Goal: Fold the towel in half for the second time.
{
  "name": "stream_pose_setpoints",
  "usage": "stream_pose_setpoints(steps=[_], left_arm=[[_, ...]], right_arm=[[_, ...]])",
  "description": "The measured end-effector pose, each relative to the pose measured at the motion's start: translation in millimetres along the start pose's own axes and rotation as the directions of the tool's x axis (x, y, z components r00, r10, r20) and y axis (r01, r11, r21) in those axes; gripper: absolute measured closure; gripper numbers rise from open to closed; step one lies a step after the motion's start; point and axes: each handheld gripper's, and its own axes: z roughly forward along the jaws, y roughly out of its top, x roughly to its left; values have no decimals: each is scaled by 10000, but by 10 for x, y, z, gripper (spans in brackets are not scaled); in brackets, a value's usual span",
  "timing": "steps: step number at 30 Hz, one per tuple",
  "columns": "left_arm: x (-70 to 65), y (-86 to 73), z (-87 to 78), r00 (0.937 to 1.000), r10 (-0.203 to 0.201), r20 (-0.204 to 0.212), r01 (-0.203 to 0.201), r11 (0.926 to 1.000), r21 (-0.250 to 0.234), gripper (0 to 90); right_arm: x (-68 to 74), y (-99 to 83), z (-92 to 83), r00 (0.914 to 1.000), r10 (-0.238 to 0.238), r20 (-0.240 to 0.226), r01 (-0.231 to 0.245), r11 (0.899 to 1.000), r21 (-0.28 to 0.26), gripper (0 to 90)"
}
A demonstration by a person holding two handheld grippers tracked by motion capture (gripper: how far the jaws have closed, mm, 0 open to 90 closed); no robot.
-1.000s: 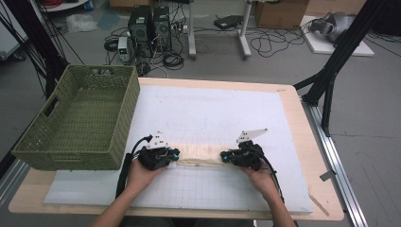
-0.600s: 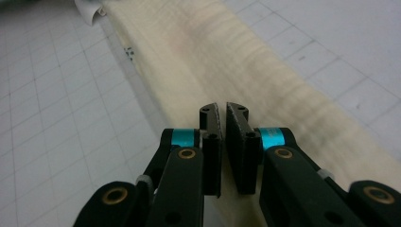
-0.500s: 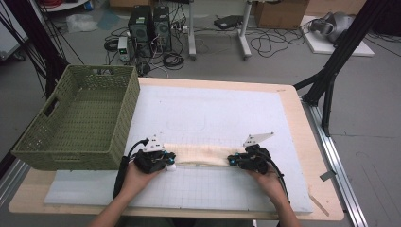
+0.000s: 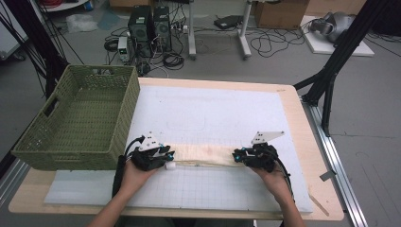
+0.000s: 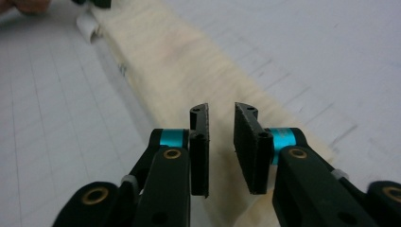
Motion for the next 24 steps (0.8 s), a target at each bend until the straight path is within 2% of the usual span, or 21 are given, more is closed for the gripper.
stream_pose_setpoints(steps=[3, 5, 7, 9, 14, 19, 21, 23, 24], left_arm=[[9, -20, 25, 10000, -13, 47, 11, 9995, 319, 648], [6, -20, 25, 10000, 58, 42, -59, 9993, 360, 638], [6, -26, 24, 9999, 83, 77, -87, 9990, 441, 623], [9, -35, 17, 9998, 199, 54, -202, 9986, 485, 619], [8, -51, -2, 9990, 442, -103, -436, 9976, 532, 613], [26, -61, -20, 9992, 377, -146, -369, 9978, 549, 607], [18, -53, -19, 9991, 368, -196, -357, 9980, 529, 604], [20, -30, -37, 9992, 350, -212, -342, 9988, 348, 589], [20, -22, -48, 9996, 231, -182, -229, 9997, 92, 585]], right_arm=[[-43, 18, 9, 9999, 81, 103, -81, 10000, -1, 686], [-57, -14, 49, 9999, 151, 50, -153, 9992, 376, 657], [-41, -62, 69, 9996, -95, 256, 79, 9982, 603, 652], [-44, -114, 71, 9995, -80, 317, 56, 9971, 753, 641], [-54, -193, 34, 9988, -255, 419, 221, 9965, 810, 624], [-39, -245, -8, 9976, -492, 478, 457, 9965, 703, 608], [-38, -243, -11, 9979, -448, 470, 416, 9969, 675, 599], [-18, -226, -23, 9968, -611, 518, 582, 9967, 571, 575], [-4, -211, -40, 9963, -686, 518, 664, 9969, 433, 569]])
